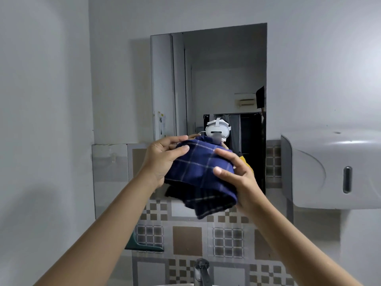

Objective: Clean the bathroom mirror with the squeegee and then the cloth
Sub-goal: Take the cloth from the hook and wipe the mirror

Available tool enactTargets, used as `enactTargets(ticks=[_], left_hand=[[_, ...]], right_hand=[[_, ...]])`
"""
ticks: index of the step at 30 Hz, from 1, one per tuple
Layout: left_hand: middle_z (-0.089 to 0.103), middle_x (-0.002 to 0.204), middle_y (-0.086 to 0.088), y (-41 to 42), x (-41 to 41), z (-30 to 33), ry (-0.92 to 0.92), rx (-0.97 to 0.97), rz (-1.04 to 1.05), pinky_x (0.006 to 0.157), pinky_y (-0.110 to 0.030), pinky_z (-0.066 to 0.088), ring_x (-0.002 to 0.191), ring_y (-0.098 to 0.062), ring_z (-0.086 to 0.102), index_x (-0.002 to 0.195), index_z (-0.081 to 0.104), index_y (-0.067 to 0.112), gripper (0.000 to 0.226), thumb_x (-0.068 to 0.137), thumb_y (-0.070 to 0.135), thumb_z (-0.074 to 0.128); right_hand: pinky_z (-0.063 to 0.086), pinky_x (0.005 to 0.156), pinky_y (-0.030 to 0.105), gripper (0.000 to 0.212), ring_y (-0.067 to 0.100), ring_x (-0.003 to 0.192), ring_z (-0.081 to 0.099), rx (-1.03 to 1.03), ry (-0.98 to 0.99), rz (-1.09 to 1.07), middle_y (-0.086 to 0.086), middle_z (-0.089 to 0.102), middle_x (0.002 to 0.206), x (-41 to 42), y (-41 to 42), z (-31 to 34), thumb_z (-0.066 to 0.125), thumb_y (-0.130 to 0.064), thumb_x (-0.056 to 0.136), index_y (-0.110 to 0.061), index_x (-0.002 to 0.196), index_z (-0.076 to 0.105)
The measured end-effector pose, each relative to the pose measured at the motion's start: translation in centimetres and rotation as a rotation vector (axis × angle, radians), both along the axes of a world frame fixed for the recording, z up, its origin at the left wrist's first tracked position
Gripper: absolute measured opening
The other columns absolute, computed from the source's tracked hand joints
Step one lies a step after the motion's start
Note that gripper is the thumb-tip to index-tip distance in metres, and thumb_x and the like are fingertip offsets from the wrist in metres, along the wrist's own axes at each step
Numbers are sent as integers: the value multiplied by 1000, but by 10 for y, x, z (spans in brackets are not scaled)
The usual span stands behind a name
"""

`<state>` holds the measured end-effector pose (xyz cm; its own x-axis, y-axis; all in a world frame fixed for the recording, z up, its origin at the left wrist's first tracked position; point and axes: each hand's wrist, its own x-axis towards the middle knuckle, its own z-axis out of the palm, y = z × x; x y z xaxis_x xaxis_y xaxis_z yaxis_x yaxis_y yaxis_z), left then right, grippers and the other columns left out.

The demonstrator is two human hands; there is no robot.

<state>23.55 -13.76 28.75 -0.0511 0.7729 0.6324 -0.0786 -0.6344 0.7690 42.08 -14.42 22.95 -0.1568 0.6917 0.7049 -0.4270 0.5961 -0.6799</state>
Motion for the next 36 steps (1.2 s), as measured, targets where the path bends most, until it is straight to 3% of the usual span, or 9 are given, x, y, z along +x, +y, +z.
enactTargets(ticks=[8, 11, 16, 21, 25, 28, 30, 32, 36], left_hand=[[68, 97, -8, 25, 29, 28, 74, -69, 152, 65, -32, 59, 80, -18, 70, 106, 61, 17, 28, 81, 27, 70], [62, 93, -1, 46, 17, 43, 205, 76, 192, 62, -18, 51, 75, -8, 61, 105, 55, 13, 27, 85, 28, 65], [48, 126, -5, 95, -28, 45, 650, 281, 675, 91, -25, 32, 110, -13, 42, 130, 43, 11, 58, 82, 36, 65], [-1, 158, -3, 133, -83, 44, 1041, 234, 925, 113, -54, 20, 143, -27, 9, 149, -1, 19, 116, 67, 55, 72], [-40, 144, 4, 155, -99, 40, 1348, 140, 990, 114, -55, 5, 144, -23, -12, 130, -38, 12, 132, 67, 62, 67], [-50, 132, 4, 166, -104, 35, 1350, 156, 997, 114, -54, 1, 144, -22, -15, 118, -49, 8, 139, 65, 62, 67], [-43, 143, 0, 173, -109, 33, 1340, 346, 1042, 108, -60, 20, 144, -29, 13, 136, -38, 15, 154, 44, 70, 73], [-15, 157, -4, 190, -119, 27, 1354, 448, 1137, 86, -60, 44, 124, -31, 51, 148, 8, 10, 164, 11, 77, 70], [-8, 158, -3, 203, -125, 23, 1327, 492, 1218, 76, -59, 50, 116, -28, 47, 143, 26, 6, 157, 10, 84, 55]], right_hand=[[56, 83, 44, 50, 35, 113, 55, -6, 120, -105, 9, 44, 135, 4, 0, 59, 62, -16, 69, -32, 117, 62], [51, 97, 44, 52, 28, 120, 54, 146, 77, -381, 5, 44, 137, 14, 22, 107, 61, -20, 80, -38, 127, 53], [46, 103, 40, 65, 11, 111, 47, 543, -286, -928, -5, 35, 123, 40, 63, 193, 57, -27, 90, -35, 147, 27], [44, 98, 53, 72, 31, 124, 46, 653, -541, -1368, 2, 31, 147, 64, 113, 264, 54, -36, 91, -38, 150, 13], [21, 102, 76, 71, 31, 145, 16, 578, -739, -1630, -1, 23, 155, 76, 157, 290, 46, -52, 90, -39, 150, 9], [8, 104, 78, 67, 27, 149, -5, 522, -762, -1723, -6, 14, 160, 71, 183, 294, 39, -57, 92, -37, 150, 12], [0, 105, 77, 65, 26, 149, -11, 478, -658, -1744, -6, 13, 161, 58, 196, 294, 37, -56, 92, -36, 149, 14], [-3, 105, 77, 65, 25, 149, -11, 458, -572, -1761, -5, 14, 161, 43, 203, 298, 35, -57, 90, -36, 149, 15], [-4, 106, 75, 66, 24, 149, -11, 514, -602, -1778, -6, 13, 161, 6, 208, 313, 33, -59, 90, -36, 149, 15]])
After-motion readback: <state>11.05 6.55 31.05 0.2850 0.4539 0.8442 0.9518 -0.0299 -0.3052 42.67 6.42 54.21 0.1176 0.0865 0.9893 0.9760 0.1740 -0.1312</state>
